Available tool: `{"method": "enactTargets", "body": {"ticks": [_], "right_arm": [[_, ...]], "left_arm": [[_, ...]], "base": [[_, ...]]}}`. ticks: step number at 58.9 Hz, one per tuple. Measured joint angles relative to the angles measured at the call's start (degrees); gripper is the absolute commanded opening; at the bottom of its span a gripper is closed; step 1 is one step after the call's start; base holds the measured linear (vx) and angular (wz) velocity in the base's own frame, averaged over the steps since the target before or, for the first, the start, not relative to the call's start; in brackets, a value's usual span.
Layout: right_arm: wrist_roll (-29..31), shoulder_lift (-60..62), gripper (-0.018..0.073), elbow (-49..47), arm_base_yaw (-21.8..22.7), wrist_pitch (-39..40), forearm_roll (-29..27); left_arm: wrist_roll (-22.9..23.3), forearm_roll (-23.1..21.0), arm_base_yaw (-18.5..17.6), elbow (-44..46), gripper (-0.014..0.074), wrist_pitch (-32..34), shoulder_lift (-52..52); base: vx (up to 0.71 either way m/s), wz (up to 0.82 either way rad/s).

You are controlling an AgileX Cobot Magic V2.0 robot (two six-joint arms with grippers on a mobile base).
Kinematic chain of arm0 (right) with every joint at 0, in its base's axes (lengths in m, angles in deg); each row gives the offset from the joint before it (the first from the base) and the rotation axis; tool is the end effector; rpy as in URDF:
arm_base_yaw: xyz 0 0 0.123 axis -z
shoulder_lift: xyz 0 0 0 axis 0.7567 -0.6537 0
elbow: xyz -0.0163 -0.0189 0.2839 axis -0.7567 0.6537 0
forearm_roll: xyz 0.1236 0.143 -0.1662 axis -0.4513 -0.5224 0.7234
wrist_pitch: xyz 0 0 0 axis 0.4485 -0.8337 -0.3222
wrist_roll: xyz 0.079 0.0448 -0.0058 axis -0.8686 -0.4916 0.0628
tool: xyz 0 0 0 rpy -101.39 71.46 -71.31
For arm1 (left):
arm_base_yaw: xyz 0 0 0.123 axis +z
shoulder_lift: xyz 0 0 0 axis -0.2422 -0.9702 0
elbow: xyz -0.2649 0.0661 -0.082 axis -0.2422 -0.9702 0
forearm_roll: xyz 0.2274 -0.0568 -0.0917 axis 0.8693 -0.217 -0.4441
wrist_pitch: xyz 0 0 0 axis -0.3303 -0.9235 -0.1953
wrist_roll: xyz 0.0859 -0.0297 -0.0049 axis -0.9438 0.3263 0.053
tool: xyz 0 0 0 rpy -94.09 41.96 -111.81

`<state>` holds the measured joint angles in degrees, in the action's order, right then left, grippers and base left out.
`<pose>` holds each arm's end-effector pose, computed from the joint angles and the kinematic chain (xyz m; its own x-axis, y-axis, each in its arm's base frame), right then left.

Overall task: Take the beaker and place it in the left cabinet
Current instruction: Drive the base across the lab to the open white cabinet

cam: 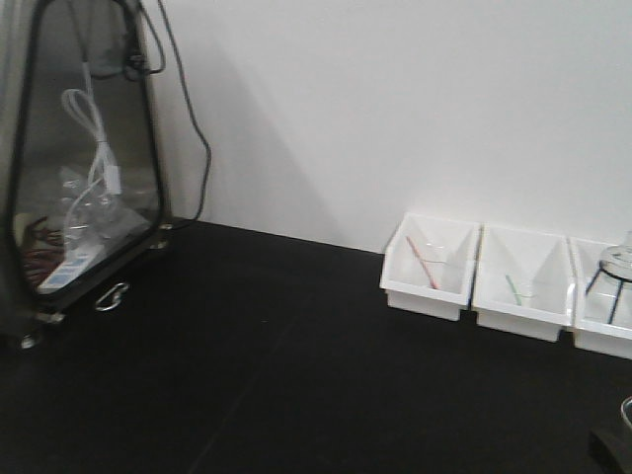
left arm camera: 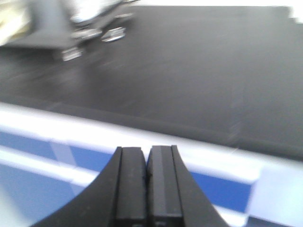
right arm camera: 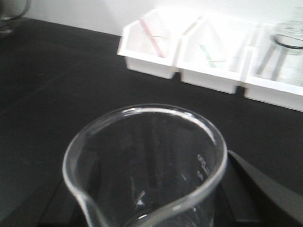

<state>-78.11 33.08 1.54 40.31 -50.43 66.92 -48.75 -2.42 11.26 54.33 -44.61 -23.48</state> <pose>0.1573 0.0200 0.2760 -0.3126 -0.0124 -0.9498 -0.0973 0.9951 0.0190 0.0527 0.0031 0.1729 -0.2751 -0.0038 -0.9614 -0.0169 0.9999 0.0009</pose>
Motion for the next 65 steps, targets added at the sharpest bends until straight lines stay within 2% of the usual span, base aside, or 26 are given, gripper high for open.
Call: {"method": "enactTargets", "body": {"ticks": [36, 65], "right_arm": [[0.0, 0.0, -0.0001, 0.0, 0.0, 0.0, 0.0], [0.0, 0.0, -0.0001, 0.0, 0.0, 0.0, 0.0]], "left_arm": [[0.0, 0.0, 0.0, 0.0, 0.0004, 0.0, 0.0], [0.0, 0.0, 0.0, 0.0, 0.0004, 0.0, 0.0]], "base": [[-0.15, 0.67], [-0.01, 0.82]]}}
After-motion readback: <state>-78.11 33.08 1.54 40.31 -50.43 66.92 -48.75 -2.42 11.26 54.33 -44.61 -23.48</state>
